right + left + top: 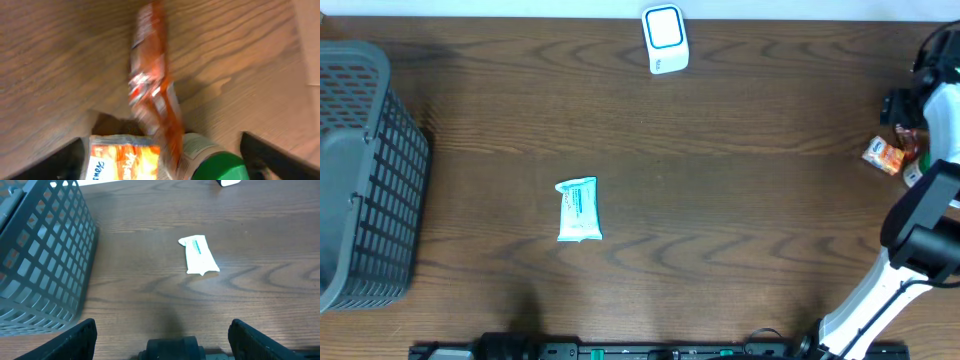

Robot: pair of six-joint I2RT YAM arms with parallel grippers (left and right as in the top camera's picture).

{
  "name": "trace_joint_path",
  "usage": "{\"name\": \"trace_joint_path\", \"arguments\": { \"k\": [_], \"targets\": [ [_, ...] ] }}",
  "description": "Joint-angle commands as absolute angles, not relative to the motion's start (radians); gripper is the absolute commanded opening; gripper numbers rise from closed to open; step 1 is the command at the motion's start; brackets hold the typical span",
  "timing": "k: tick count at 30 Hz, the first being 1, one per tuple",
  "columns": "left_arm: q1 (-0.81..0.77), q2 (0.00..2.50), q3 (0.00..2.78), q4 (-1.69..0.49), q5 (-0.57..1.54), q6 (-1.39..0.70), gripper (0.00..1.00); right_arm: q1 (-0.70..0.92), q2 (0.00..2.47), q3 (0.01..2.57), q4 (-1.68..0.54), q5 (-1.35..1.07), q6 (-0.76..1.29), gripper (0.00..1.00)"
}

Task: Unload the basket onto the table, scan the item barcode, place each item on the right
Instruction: 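Swing the right gripper left to the mint-green wipes pack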

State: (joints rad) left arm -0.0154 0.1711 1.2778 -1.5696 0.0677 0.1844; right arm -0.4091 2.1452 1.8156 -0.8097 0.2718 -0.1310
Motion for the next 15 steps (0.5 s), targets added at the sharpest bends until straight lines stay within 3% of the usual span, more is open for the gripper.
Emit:
{"name": "trace_joint_path", "arguments": {
  "k": [1,5,11,15],
  "targets": [
    [-0.019,0.169,1.28,-1.57,0.059,0.194,0.84,-0.402,2.051,1.852,-0.838,0.031,-0.082,0.99],
    [-0.019,0.169,1.28,-1.57,0.059,0.194,0.84,-0.331,1.9,1.866,-0.866,-0.299,-0.014,0.99],
    [-0.019,0.169,1.28,-1.57,0.059,0.194,0.84,-0.088,1.824,1.858,-0.905,-0.658,0.007,0.99],
    [-0.019,0.169,1.28,-1.571,0.059,0.194,0.84,0.163,1.891,1.829,-0.965,-0.648,-0.035,0.99]
  ]
}}
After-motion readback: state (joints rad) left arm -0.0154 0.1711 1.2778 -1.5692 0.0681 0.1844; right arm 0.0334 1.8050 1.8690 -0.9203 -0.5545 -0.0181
